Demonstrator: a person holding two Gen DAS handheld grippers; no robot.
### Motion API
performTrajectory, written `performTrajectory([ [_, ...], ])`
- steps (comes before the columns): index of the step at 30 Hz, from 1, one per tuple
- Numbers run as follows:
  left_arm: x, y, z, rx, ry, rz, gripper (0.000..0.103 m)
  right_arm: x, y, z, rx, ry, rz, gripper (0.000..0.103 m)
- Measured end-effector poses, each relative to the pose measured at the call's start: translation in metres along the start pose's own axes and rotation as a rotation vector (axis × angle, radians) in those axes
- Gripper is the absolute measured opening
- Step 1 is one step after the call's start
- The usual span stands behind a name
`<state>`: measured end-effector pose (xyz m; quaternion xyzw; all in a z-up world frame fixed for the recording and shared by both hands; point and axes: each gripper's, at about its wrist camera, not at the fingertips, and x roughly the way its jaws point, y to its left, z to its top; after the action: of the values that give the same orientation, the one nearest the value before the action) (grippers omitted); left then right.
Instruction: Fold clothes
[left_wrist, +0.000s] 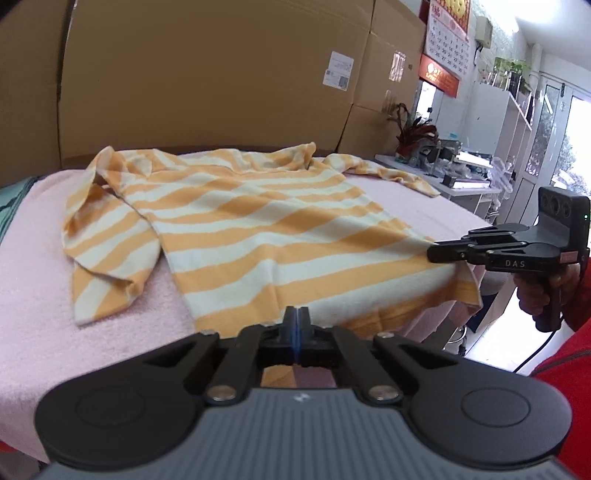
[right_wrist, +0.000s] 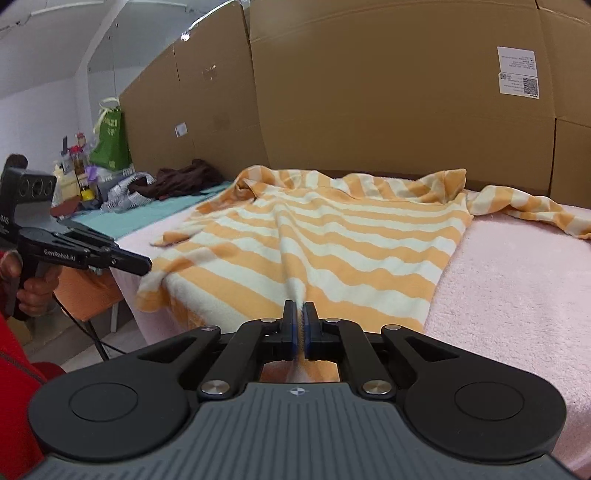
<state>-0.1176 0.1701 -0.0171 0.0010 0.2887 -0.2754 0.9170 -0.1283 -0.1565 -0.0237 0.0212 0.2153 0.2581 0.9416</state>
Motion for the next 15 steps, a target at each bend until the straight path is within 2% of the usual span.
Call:
performTrajectory([
  [2, 0.005, 0.001, 0.004, 0.021, -0.015, 0.068, 0.008, 0.004, 0.0, -0.002, 0.007, 0.015, -0.005, 0.007],
  [3, 0.008, 0.001, 0.007, 0.034, -0.024, 0.105, 0.011, 0.006, 0.0, -0.003, 0.011, 0.021, -0.007, 0.017],
  [4, 0.009, 0.003, 0.009, 0.043, -0.043, 0.128, 0.029, 0.003, -0.003, 0.0, 0.045, -0.008, 0.001, 0.034],
  [5, 0.009, 0.009, 0.012, 0.042, -0.062, 0.139, 0.054, -0.002, -0.009, 0.004, 0.097, -0.056, 0.01, 0.042],
  [6, 0.012, 0.014, 0.014, 0.026, -0.073, 0.155, 0.066, -0.008, -0.016, 0.008, 0.161, -0.12, 0.014, 0.047],
  [7, 0.015, 0.019, 0.016, 0.005, -0.079, 0.174, 0.079, -0.011, -0.023, 0.01, 0.227, -0.17, 0.006, 0.047],
  [9, 0.024, 0.028, 0.018, -0.037, -0.07, 0.208, 0.075, -0.006, -0.036, 0.014, 0.297, -0.171, -0.074, 0.047],
  [11, 0.035, 0.037, 0.016, -0.079, -0.021, 0.234, 0.064, 0.003, -0.046, 0.014, 0.329, -0.141, -0.177, 0.047],
  [13, 0.035, 0.033, 0.012, -0.079, -0.042, 0.23, 0.058, 0.012, -0.047, 0.009, 0.312, -0.116, -0.273, 0.048],
  [14, 0.036, 0.029, 0.011, -0.078, -0.051, 0.217, 0.047, 0.015, -0.048, 0.006, 0.312, -0.114, -0.281, 0.048],
  [15, 0.036, 0.026, 0.01, -0.079, -0.057, 0.2, 0.041, 0.019, -0.048, 0.004, 0.312, -0.112, -0.289, 0.048],
])
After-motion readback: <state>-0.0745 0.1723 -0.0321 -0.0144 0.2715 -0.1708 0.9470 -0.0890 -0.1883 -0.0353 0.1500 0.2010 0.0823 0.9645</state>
